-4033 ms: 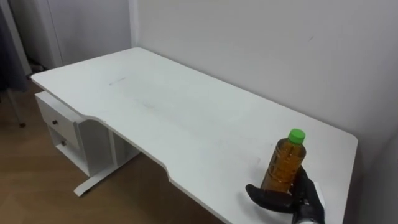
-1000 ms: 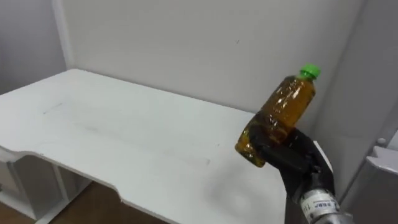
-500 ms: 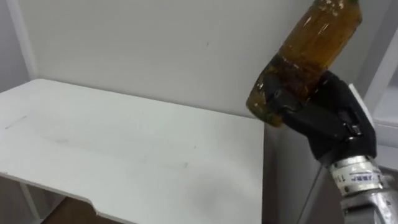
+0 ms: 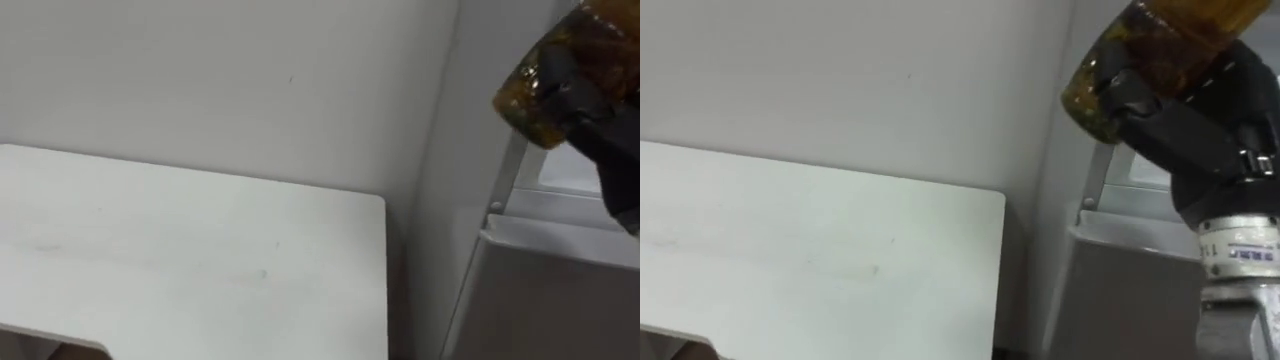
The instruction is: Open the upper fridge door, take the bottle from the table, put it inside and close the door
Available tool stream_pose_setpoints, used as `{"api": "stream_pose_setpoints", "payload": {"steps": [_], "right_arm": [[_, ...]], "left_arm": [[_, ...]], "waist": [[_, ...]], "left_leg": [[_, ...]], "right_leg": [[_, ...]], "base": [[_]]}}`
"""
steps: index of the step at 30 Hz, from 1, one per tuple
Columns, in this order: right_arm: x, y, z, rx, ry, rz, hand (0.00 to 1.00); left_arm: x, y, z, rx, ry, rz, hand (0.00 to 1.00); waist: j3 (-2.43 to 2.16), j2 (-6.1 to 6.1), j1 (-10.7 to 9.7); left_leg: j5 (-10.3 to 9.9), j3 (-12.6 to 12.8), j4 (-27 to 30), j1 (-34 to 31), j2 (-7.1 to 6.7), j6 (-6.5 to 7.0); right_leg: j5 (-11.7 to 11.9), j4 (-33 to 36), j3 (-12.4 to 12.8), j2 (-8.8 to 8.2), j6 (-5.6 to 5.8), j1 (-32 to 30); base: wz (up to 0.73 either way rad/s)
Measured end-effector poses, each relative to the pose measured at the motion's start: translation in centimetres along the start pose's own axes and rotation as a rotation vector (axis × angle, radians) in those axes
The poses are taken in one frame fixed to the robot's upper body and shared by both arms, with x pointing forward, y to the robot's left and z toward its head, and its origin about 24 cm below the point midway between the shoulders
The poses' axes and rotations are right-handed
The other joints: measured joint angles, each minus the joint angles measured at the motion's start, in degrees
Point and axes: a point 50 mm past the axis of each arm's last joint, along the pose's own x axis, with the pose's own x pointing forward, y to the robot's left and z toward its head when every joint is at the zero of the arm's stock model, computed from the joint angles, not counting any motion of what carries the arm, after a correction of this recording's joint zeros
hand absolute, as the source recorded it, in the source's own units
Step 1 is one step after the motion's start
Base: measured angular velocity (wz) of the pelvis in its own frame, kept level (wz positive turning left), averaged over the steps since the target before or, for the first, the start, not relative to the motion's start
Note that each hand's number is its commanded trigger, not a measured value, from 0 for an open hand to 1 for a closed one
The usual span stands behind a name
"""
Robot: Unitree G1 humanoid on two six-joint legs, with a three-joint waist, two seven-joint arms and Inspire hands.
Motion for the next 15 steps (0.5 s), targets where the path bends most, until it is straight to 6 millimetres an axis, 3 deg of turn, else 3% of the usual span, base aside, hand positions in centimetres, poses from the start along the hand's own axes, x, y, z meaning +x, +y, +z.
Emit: {"api": "stream_pose_setpoints", "payload": {"steps": [2,8,15], "right_arm": [[0.0,-0.9,0.4,-0.011,-0.012,-0.031,1.00],[-1.3,-3.7,0.7,-0.070,0.020,-0.137,1.00],[-1.8,-4.7,0.4,-0.088,0.052,-0.213,1.00]], "left_arm": [[-0.1,0.0,-0.3,-0.007,0.009,-0.009,0.00],[-0.3,0.4,-1.2,-0.045,0.035,0.009,0.00],[-0.4,0.2,-1.5,-0.047,0.042,0.011,0.00]], "waist": [[0.20,0.36,-0.7],[0.11,0.20,-2.2],[0.09,0.12,-3.5]], "left_leg": [[-0.6,0.0,0.6,0.3,0.16,-0.03],[-1.0,0.5,0.8,0.2,0.22,-0.01],[-1.0,1.6,0.8,0.5,0.28,0.02]], "right_leg": [[0.0,-0.1,0.0,0.11,0.01,0.5],[-0.1,0.0,0.2,0.14,0.10,0.5],[-0.1,0.0,1.2,0.22,0.12,-0.1]], "base": [[0.00],[-0.03],[-0.09]]}}
